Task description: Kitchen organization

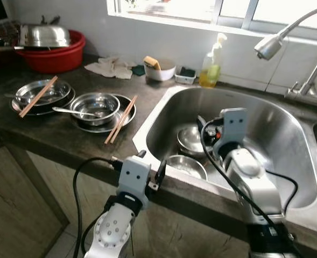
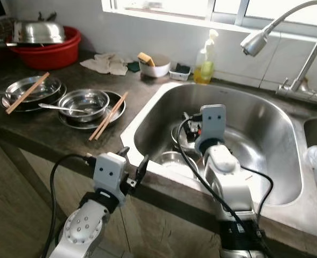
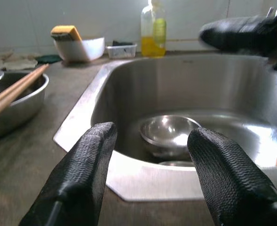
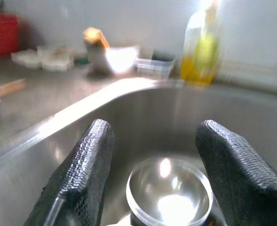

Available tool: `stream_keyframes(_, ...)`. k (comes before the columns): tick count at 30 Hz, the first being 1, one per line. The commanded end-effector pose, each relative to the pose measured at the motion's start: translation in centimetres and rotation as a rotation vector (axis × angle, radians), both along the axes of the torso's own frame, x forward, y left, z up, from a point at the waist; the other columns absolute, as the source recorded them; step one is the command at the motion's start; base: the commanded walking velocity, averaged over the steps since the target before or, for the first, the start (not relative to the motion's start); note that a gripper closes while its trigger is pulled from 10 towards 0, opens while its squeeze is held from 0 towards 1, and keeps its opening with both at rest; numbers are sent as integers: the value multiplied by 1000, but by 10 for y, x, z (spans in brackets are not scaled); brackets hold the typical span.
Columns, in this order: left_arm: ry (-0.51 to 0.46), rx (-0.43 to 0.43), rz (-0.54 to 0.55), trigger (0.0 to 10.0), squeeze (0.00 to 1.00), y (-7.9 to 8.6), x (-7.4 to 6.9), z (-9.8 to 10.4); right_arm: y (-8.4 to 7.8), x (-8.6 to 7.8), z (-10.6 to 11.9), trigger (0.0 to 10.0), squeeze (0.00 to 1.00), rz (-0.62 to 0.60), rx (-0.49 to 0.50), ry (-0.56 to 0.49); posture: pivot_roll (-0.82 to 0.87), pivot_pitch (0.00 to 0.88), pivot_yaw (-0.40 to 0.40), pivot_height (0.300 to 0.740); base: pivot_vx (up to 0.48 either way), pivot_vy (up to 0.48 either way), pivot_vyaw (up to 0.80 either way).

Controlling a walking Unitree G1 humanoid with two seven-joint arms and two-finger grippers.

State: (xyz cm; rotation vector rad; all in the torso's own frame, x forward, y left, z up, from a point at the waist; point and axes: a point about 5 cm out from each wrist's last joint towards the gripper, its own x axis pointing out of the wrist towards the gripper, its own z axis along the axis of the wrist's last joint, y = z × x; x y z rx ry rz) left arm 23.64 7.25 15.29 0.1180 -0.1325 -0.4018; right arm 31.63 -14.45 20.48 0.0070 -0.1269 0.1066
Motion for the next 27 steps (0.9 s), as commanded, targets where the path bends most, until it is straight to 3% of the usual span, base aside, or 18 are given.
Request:
stream_keyframes(1, -3, -11, -8, 10000, 0, -3, 2, 0, 0, -9, 11, 10000, 0, 1, -9, -74, 28, 0, -59, 740, 0, 0, 0)
stream_keyframes(9, 2, -9, -6, 10000, 0, -1, 4, -3, 0, -35, -2, 10000, 0, 0, -15, -86, 21, 0, -40, 740, 0, 0, 0)
stream_keyframes(12, -1, -6, -9, 10000, 0, 0, 5, -3, 2, -40, -9, 10000, 0, -21, -14, -68, 21, 0, -35, 740, 0, 0, 671)
stream_keyframes(24, -7, -13, -23, 10000, 0, -2, 7, -2, 2, -39, -9, 10000, 0, -32, 5, -71, 22, 0, -32, 740, 0, 0, 800)
stream_keyframes(27, -14, -9, -24, 10000, 0, -3, 6, -1, 2, -40, -8, 10000, 0, -34, 13, -74, 23, 0, -32, 740, 0, 353, 800)
